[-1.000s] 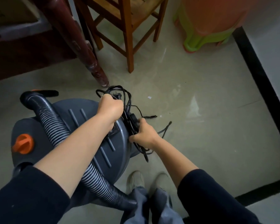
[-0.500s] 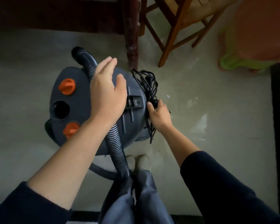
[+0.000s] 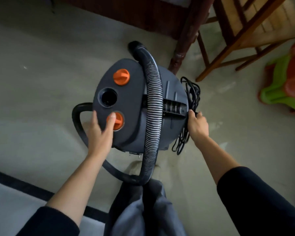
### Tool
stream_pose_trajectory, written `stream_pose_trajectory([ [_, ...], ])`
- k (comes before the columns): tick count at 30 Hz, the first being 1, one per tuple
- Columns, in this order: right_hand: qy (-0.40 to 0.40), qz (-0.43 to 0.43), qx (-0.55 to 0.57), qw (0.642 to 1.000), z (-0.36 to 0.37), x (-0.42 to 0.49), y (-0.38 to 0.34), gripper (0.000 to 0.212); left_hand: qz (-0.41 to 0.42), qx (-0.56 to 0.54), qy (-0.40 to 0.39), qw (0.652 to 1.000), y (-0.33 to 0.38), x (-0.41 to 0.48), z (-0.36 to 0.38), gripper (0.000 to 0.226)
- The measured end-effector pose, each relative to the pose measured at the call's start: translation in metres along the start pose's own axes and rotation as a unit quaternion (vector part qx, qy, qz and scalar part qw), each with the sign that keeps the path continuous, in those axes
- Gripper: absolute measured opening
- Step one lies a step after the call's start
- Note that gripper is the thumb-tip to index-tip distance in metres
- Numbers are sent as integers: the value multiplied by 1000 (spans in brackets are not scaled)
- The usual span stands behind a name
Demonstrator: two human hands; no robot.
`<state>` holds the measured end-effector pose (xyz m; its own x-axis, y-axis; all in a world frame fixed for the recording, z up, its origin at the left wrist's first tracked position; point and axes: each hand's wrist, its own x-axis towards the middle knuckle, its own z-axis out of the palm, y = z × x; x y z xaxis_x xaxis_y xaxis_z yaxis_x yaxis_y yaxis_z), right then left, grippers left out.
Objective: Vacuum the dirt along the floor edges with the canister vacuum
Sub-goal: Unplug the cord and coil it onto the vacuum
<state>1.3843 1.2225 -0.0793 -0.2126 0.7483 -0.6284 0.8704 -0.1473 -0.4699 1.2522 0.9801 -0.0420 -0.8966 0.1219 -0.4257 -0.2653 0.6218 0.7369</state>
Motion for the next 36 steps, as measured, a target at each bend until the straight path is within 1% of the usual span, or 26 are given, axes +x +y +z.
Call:
stream_pose_trajectory([
  [2,0,12,18,1000,1,-3,-6,60,17,-8,-17,1000,-4,-1,0,85],
  [4,-6,24,32,999,5,-8,-13,65,24,7,-4,1000,-6,1,-6,89],
  [8,-18,19,45,999,24,-22,-30,62,20,23,21,999,-15,12,-28,78],
  [14,-51,6,47,998,70,-47,-67,68,2,13,41,999,-38,41,-82,77],
  [18,-60,-3,47,997,113,-70,-96,67,-20,-4,59,998,-51,64,-129,91],
  [24,-68,-6,43,997,179,-104,-141,67,-49,-23,75,996,-77,106,-200,104],
  [30,-79,-18,18,997,237,-127,-189,66,-62,-46,88,993,-91,157,-258,97],
  [34,-100,-39,-15,994,275,-138,-220,57,-62,-62,101,991,-101,197,-296,82],
  [35,-106,-44,-23,993,285,-141,-227,55,-62,-71,109,990,-108,211,-305,84],
  [36,-112,-50,-29,992,294,-144,-235,54,-62,-79,118,988,-113,221,-315,93],
])
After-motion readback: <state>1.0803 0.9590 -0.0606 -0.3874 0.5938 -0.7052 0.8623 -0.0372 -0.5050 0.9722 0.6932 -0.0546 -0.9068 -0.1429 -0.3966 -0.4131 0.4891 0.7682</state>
